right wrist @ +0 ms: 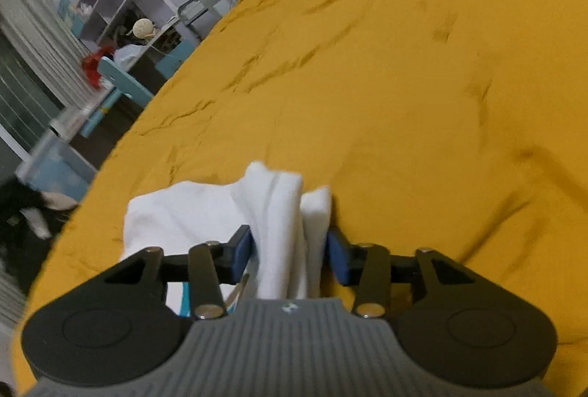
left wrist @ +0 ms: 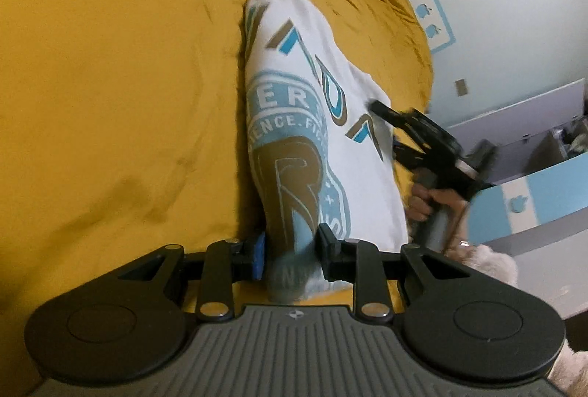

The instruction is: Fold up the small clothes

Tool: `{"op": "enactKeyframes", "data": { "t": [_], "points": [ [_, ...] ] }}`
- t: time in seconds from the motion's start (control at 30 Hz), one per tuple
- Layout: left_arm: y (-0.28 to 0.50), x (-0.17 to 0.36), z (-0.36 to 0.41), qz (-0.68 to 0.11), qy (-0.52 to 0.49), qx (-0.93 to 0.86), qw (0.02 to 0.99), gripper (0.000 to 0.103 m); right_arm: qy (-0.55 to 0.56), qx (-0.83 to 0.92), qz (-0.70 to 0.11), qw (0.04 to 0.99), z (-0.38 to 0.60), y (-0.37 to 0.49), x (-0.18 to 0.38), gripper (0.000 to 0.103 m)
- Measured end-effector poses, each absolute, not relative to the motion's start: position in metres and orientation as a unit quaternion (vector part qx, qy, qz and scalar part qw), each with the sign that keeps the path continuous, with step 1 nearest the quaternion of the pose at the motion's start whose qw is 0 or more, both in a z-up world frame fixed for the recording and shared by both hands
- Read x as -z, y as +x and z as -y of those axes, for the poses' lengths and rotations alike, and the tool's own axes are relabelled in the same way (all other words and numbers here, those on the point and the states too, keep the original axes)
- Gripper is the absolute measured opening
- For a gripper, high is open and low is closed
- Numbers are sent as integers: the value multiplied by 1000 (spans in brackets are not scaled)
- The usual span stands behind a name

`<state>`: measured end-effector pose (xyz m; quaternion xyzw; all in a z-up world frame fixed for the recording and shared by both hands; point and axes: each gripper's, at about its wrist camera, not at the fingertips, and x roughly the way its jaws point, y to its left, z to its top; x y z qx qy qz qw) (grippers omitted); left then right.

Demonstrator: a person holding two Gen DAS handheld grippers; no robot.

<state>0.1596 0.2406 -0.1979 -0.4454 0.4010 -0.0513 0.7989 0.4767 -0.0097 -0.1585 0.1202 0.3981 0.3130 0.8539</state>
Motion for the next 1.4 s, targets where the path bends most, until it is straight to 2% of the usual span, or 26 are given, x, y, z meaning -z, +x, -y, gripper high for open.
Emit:
{"op": "enactKeyframes", "data": {
  "t": [0.13,0.23,0.37,0.5,0.53,0.63,0.73,0.83,0.9,0.93,0.97,1.1,1.4],
  "points": [
    [129,157,-248,-350,-428,35,833,31,81,-350,-330,873,34,425,113,39],
    [131,135,-233,-329,-401,52,853,31,78,-418,-319,847,42,379,96,38],
    [147,133,-207,-331,-382,76,860,31,41,-452,-320,832,40,334,103,37],
    [155,153,-196,-350,-361,45,863,31,37,-430,-346,833,39,324,131,37],
    [158,163,-195,-370,-354,35,858,31,25,-420,-345,839,41,324,140,35],
    [155,191,-199,-391,-374,20,841,31,30,-403,-362,840,47,334,167,16],
    [151,205,-209,-383,-403,22,831,27,64,-406,-376,830,61,340,182,13],
    [150,201,-216,-379,-417,26,826,27,75,-408,-381,826,61,346,172,14],
    [148,186,-216,-370,-406,31,835,28,87,-412,-354,835,60,351,157,23],
    [145,177,-215,-360,-399,32,843,29,89,-411,-339,842,57,359,148,33],
    [147,173,-214,-351,-394,32,849,29,91,-411,-330,845,52,368,142,35],
    [158,154,-215,-311,-377,33,872,31,94,-400,-304,859,22,416,130,35],
    [169,190,-220,-342,-386,22,857,29,86,-339,-357,866,-28,497,180,33]
  ]
}}
